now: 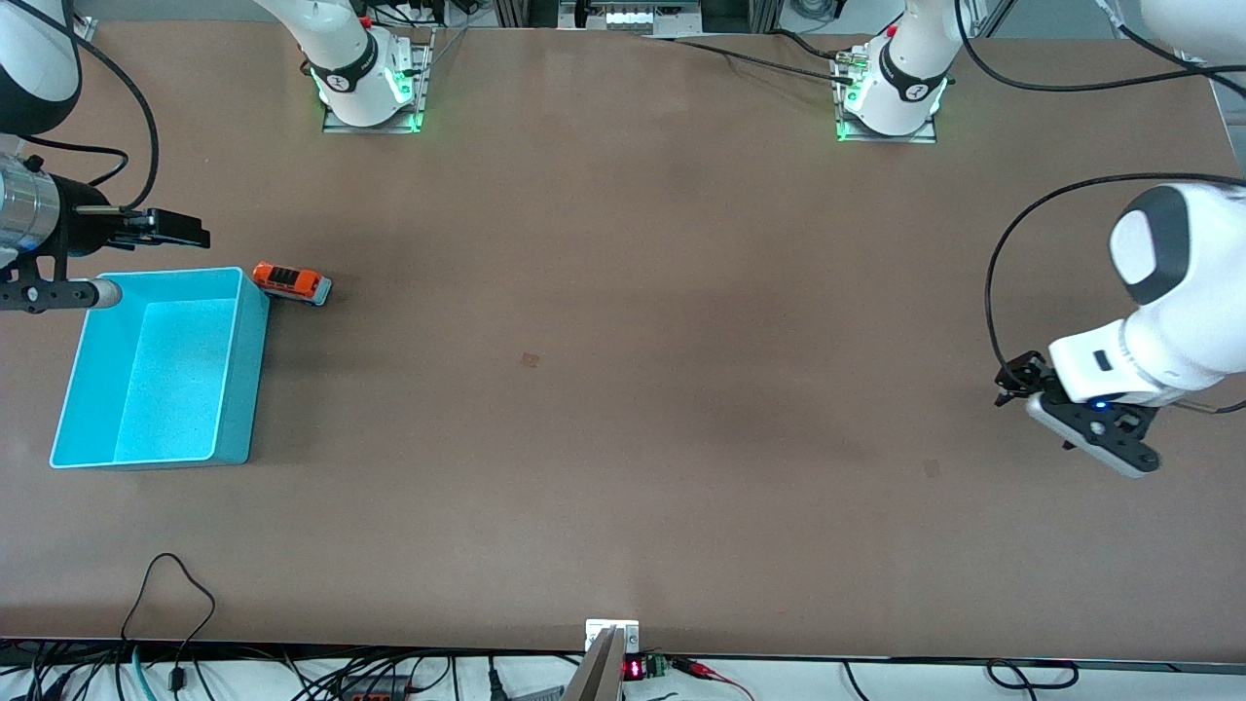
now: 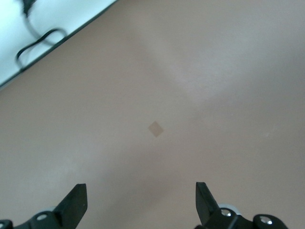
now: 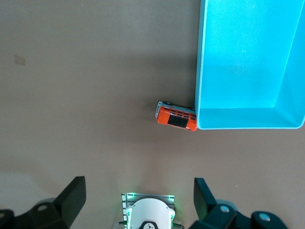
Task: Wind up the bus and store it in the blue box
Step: 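Raise the left gripper away while the bus rolls toward the box, then lower the right gripper onto the bus beside the cyan box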
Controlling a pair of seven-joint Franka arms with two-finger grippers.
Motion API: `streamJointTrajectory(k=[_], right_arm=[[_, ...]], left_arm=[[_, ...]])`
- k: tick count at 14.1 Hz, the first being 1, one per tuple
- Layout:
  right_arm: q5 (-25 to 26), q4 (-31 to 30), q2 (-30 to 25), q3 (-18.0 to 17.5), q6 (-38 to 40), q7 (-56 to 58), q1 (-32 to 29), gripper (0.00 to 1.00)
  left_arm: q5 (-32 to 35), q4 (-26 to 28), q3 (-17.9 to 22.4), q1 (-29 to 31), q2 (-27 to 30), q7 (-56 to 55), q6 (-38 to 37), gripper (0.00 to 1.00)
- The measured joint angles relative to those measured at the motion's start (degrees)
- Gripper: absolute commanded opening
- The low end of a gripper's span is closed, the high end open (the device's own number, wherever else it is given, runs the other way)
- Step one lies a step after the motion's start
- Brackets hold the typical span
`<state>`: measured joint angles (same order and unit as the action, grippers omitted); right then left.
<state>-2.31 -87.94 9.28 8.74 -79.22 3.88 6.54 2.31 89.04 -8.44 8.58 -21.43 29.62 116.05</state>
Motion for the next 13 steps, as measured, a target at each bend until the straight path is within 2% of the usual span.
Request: streamJointTrajectory(k=[3,8,11,13], right_arm=[[0.0,-0.1,0.1,0.0,0.6,1.9,0.1,1.00],[0.0,-0.2,0.1,-0.3,2.1,2.6,0.9,1.00],[0.0,-1.0,-0.1,-0.3,2.5,5.6,1.0,1.00],[0.0,-4.6,-1.2,-0.8,-0.5,6.4,1.0,1.00]], left_arm=[[0.0,-2.5,0.9,0.1,1.8,-13.3,-4.1,1.00],[0.0,-3.0,1.7,0.0,6.7,-28.3,-9.8,1.00],[-2.3,-3.2,2.5,-0.4,10.7,-32.4,-15.1,1.00],[-2.9,-3.2,5.2,-2.4,13.0,-32.9,-18.1,1.00]])
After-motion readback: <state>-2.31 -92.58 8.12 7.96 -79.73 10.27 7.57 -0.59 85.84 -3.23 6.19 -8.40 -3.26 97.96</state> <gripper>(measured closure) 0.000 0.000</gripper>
